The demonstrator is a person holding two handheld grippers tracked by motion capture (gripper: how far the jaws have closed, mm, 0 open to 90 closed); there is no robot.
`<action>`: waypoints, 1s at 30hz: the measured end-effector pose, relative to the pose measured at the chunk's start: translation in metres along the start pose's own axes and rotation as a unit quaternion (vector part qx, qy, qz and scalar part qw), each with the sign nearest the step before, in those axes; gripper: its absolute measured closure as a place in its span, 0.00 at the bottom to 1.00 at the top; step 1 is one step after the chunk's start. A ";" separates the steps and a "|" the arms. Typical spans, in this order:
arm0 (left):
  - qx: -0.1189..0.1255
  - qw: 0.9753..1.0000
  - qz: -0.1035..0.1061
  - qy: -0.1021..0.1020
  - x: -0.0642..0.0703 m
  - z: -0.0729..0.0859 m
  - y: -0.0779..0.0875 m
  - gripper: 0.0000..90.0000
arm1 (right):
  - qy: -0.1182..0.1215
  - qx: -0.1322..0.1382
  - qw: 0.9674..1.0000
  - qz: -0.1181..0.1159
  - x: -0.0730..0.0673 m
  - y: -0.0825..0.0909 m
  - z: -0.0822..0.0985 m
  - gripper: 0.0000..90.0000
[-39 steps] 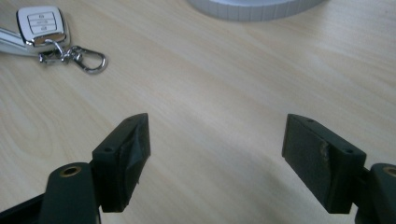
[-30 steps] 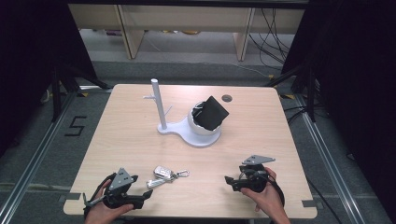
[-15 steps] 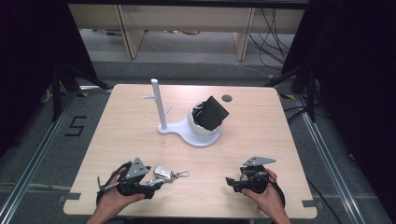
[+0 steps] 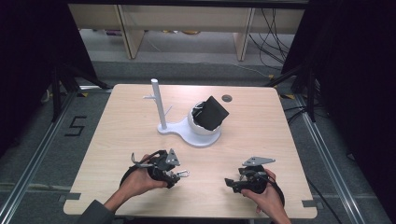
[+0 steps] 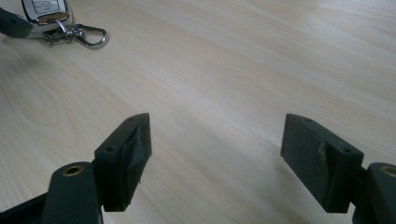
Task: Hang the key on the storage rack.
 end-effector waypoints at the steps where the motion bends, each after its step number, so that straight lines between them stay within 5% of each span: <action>1: -0.008 1.000 -0.001 -0.002 0.000 -0.001 -0.003 0.53 | 0.001 0.006 1.000 0.001 0.000 -0.001 0.000 0.29; 6: -0.058 0.998 0.004 -0.019 -0.002 -0.005 -0.017 0.60 | 0.002 0.002 1.000 -0.001 0.000 -0.001 0.000 0.29; 13: -0.084 0.996 0.001 -0.035 -0.002 -0.012 -0.024 0.67 | -0.016 0.004 1.000 -0.003 -0.002 0.000 -0.001 0.29; 15: -0.090 0.995 0.005 -0.032 0.000 -0.013 -0.025 0.69 | -0.001 0.004 1.000 -0.005 0.000 0.000 0.000 0.29; 20: -0.115 0.993 0.006 -0.032 0.001 -0.017 -0.026 0.74 | -0.010 0.009 1.000 -0.009 -0.002 -0.001 -0.001 0.29; 21: -0.122 0.992 0.006 -0.030 0.001 -0.018 -0.027 0.74 | -0.005 0.007 1.000 -0.008 -0.001 -0.001 -0.001 0.29; 22: -0.128 0.991 0.007 -0.029 0.002 -0.019 -0.027 0.76 | -0.025 -0.006 1.000 -0.016 -0.005 0.000 0.000 0.29; 24: -0.141 0.989 0.008 -0.033 0.002 -0.022 -0.028 0.78 | -0.004 0.003 1.000 -0.014 -0.002 -0.001 -0.001 0.29; 30: -0.180 0.983 0.007 -0.039 0.004 -0.027 -0.031 0.76 | -0.006 0.005 1.000 -0.014 -0.003 -0.001 -0.001 0.29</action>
Point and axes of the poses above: each handheld gripper's, and its own axes: y roughly backward along the jaws, z roughly out of its underside, x roughly to its right, the point moved 5 cm from there along -y, roughly forward along the jaws, and after that the axes turned 11 degrees about y, right-handed, at the moved point
